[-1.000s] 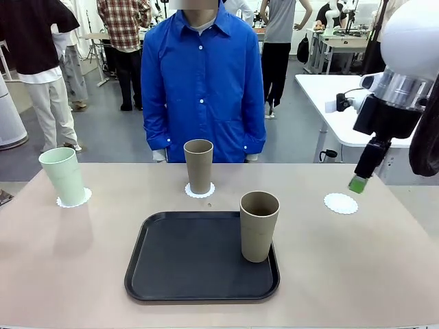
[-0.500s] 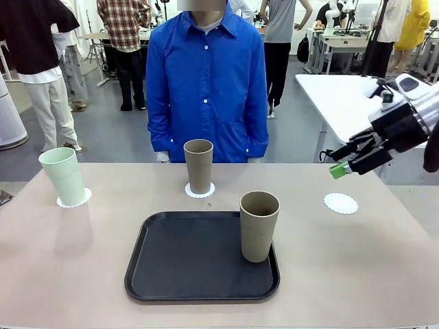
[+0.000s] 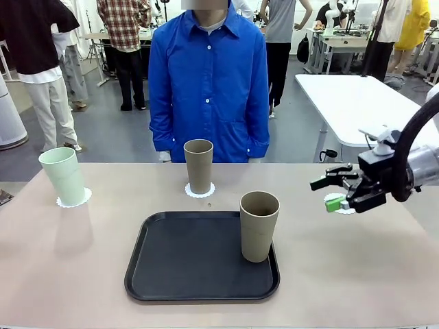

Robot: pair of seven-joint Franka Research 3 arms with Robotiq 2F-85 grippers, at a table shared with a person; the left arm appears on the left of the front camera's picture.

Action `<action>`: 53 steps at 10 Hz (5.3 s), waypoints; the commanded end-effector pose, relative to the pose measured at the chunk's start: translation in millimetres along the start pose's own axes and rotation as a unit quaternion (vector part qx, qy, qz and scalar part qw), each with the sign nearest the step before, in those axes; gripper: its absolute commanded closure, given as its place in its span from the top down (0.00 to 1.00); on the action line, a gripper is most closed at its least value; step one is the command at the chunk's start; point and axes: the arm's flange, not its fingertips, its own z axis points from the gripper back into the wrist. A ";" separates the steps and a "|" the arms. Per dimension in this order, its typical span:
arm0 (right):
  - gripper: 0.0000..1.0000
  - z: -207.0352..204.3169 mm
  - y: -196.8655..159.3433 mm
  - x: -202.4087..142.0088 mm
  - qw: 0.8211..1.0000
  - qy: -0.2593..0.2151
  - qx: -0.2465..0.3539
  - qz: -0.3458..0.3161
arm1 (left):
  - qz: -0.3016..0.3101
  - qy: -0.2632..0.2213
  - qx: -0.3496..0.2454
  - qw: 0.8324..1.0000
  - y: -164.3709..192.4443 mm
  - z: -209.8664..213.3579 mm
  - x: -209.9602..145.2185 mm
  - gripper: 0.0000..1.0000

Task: Place coasters on the table and set cups on them.
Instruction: Take one Reusable plastic cup from the Flat Tray and place it on a coaster set by the human.

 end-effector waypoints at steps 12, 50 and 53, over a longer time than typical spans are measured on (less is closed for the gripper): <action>1.00 -11.8 -15.7 -36.2 0.994 -0.047 -0.014 0.100 | -0.006 -0.005 -0.005 1.000 -2.2 -0.5 -3.1 1.00; 1.00 -156.5 -67.0 -60.0 0.990 -0.047 0.120 0.057 | -0.006 -0.005 -0.005 1.000 -2.2 -0.5 -3.1 1.00; 1.00 -149.1 -64.6 -59.2 0.990 -0.044 0.123 0.051 | -0.006 -0.005 -0.005 1.000 -2.2 -0.5 -3.1 1.00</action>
